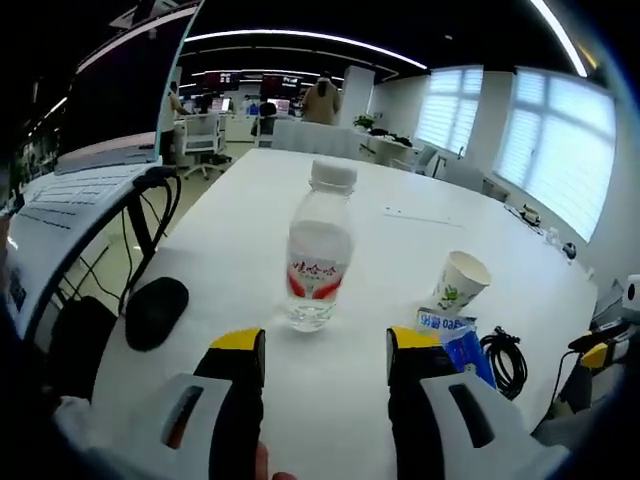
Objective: Arrange the tabletop items into an orderly group along one side of the table until the central work area is clear of visible clutter.
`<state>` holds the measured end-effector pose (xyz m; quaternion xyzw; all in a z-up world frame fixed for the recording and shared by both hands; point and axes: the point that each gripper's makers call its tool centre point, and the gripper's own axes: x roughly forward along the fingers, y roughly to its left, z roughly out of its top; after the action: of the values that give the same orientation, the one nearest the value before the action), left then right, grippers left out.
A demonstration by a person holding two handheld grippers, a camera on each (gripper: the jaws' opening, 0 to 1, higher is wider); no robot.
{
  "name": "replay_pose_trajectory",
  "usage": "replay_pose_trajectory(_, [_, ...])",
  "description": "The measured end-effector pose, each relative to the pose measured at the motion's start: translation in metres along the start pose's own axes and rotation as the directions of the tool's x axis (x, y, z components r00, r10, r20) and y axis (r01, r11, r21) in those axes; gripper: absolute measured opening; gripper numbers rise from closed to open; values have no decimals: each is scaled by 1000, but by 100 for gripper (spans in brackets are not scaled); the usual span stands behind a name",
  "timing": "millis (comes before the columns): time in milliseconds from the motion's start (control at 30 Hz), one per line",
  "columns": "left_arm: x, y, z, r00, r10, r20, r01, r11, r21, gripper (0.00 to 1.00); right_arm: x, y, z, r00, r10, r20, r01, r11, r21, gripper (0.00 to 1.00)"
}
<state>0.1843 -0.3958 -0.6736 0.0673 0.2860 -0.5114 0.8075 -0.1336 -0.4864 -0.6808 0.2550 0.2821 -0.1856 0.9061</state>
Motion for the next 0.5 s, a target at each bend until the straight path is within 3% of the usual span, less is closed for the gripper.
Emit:
replay_pose_trajectory(233, [-17,-5,-25,1000,-2,-30,2,1000,-17,48,0,2,-3,1000,8,-3,-8,1000,3,38])
replay_pose_trajectory(500, [-31,-17,-37,999,-15,-40,15,1000,-8,48,1,2,-7,1000,15,-9,-15,1000,4,38])
